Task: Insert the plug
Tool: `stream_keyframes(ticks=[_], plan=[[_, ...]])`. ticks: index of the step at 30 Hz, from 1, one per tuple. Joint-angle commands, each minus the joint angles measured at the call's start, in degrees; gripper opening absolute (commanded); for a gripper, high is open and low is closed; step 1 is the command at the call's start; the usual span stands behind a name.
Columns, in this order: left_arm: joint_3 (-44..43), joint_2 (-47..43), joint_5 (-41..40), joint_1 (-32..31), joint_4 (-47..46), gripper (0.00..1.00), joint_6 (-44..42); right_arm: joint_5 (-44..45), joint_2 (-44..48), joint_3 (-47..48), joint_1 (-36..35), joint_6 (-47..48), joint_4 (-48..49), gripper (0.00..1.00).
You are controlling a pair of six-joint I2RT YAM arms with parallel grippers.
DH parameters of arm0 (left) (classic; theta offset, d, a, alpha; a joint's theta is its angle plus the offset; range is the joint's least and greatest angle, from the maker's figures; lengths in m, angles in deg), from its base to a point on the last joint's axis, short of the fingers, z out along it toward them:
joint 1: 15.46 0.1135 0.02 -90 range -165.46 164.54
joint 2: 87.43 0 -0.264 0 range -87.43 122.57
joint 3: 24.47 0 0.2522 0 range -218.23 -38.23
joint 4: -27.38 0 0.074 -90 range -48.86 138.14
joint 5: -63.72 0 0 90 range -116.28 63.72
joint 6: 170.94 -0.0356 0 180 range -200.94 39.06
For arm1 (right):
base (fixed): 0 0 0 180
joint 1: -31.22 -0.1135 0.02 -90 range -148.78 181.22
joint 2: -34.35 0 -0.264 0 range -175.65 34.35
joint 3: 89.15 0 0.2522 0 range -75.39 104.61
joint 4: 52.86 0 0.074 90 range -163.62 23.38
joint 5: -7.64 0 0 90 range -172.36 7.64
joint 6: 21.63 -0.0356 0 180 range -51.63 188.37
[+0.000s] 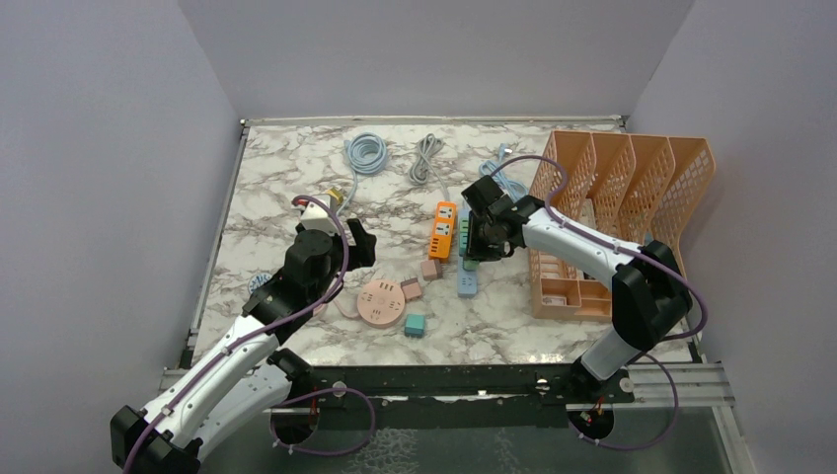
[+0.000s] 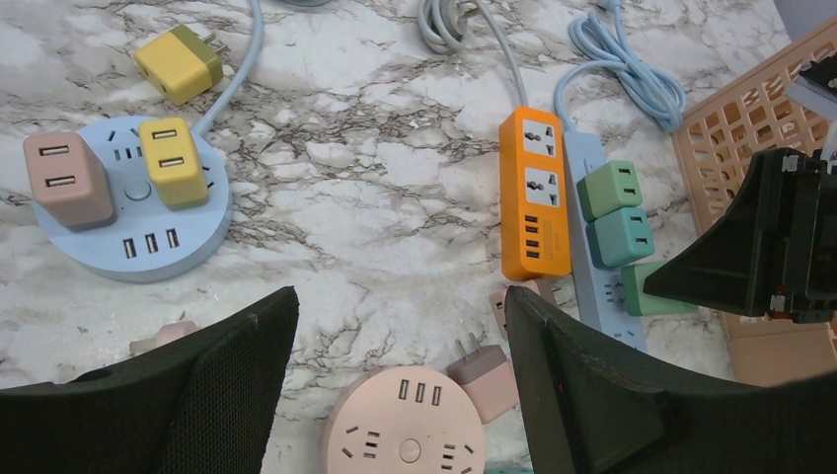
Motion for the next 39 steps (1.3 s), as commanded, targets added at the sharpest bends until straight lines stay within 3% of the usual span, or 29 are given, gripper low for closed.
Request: stream_keyframes(ticks=[1,8,16,26,33,39], plan=[[0.1,-0.8,-1.4,0.1,-0.4,0.79,0.7,0.3,-1.9,-0.3,-0.2,0.9,0.6,0.01],[0.4,-1.0,-1.3,0.1,-0.6,0.79,1.1,-1.7,-3.5,-0.3,-0.2,1.7,0.7,0.01],[0.4,-0.9,-1.4,0.1,-0.6,0.79,1.1,3.0,-8.1,3.3,-0.5,2.7,-5.4,0.01],[0.4,-0.7,-1.8,0.1,-0.6,0.79,1.0,15.9,-15.2,9.2,-5.9,-2.8,-13.7,0.01],[0.4,-0.5,-2.0,0.1,-0.5,0.79,1.0,15.6,-17.3,5.1,-6.2,-4.1,-10.3,0.01],[0.3,-0.2,-2.1,0.1,-0.5,0.79,1.0,10.2,-20.4,-0.3,-6.3,-6.2,-4.8,0.01]])
